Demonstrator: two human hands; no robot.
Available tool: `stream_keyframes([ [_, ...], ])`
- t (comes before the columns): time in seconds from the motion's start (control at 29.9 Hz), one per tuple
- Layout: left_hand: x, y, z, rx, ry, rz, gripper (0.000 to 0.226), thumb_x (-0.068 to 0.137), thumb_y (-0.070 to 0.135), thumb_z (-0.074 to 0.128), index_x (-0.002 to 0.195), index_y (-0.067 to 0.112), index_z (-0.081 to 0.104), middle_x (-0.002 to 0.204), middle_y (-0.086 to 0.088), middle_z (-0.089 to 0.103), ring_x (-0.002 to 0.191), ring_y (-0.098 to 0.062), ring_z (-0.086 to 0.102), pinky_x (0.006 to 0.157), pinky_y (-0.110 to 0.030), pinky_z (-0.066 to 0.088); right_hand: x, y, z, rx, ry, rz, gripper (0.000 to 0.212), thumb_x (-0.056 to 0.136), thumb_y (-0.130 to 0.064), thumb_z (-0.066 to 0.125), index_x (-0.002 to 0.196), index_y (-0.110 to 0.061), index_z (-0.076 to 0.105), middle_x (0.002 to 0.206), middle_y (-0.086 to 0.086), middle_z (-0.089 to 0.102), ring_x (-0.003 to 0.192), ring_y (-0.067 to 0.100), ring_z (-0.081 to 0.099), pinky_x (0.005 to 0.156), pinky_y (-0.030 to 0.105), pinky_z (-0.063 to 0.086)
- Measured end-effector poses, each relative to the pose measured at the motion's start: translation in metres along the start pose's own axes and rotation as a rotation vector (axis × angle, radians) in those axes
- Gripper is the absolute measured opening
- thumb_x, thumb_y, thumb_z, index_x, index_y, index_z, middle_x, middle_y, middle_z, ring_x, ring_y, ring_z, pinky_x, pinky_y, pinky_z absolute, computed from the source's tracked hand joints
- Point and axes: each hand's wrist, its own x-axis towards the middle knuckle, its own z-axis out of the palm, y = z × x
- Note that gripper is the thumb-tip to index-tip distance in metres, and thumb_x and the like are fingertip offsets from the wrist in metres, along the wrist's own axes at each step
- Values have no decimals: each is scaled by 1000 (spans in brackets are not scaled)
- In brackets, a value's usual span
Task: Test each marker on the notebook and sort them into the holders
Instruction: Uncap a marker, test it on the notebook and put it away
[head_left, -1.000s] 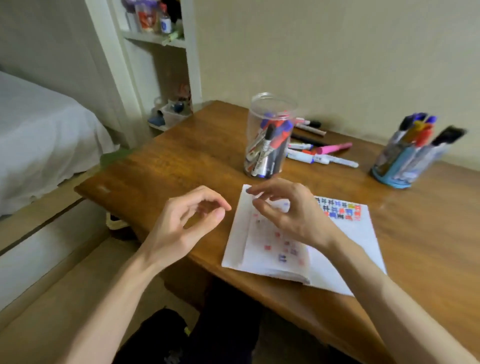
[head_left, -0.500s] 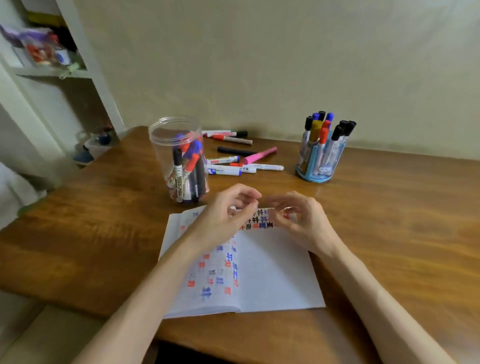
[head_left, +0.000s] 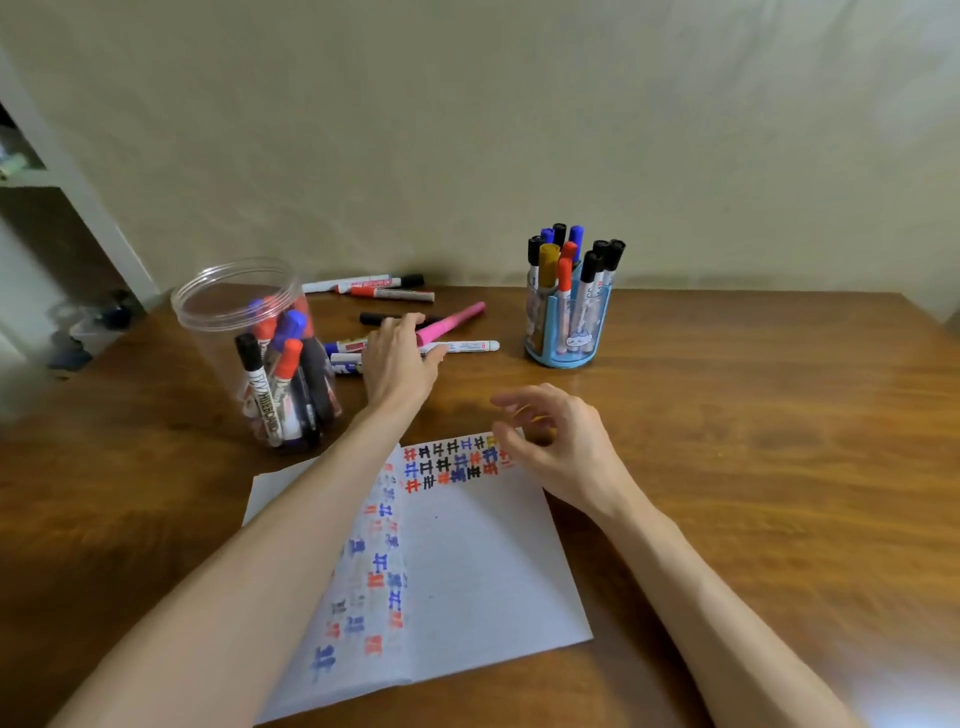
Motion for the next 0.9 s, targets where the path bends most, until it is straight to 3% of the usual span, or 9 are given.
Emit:
stream_keyframes([
  [0.13,6,-2,4,49,75,8,45,95,31,72,137,17,63,130,-10,66,121,-29,53,97,-43,48,1,2,-1,-4,20,-5,25,96,-26,75,122,-25,74,116,-10,69,101,3,69,79,20,63],
  [0.33,-9,2,-14,-157,150,34,35,99,30,66,132,17,67,122,-6,68,110,-17,54,85,-30,44,3,5,-1,-19,86,-24,24,97,-28,74,121,-23,75,109,-9,71,96,1,69,76,20,62],
  [0.57,-73,-6,-62,-406,-98,110,29,100,28,65,128,23,67,112,11,67,105,-5,62,82,-19,45,0,-8,5,176,86,117,40,97,-51,67,124,-22,74,104,-14,74,96,-4,68,73,11,55],
  [0.64,-92,-8,-72,-461,-232,161,26,99,25,65,125,27,66,108,16,69,98,-1,67,80,-14,46,-3,-13,8,390,103,191,37,98,-49,67,119,-20,76,97,-13,76,87,-2,71,69,14,55],
  [0.74,-107,-13,-75,-445,-396,266,25,100,24,65,125,29,64,112,17,68,100,4,67,85,-13,51,-9,-19,12,576,154,300,38,98,-49,66,96,-12,78,77,0,69,66,5,61,61,18,50],
  [0.84,-115,-10,-71,-406,-459,308,30,98,34,66,128,32,61,114,22,65,107,9,61,87,-15,51,-13,-20,13,643,158,288,40,100,-42,68,97,-3,78,74,7,63,64,11,56,60,21,49],
  [0.9,-119,-7,-68,-393,-420,325,28,96,39,67,123,31,66,107,20,69,101,6,63,82,-17,54,-15,-22,13,644,144,271,40,99,-41,70,98,-1,77,75,9,65,65,13,58,61,22,49],
])
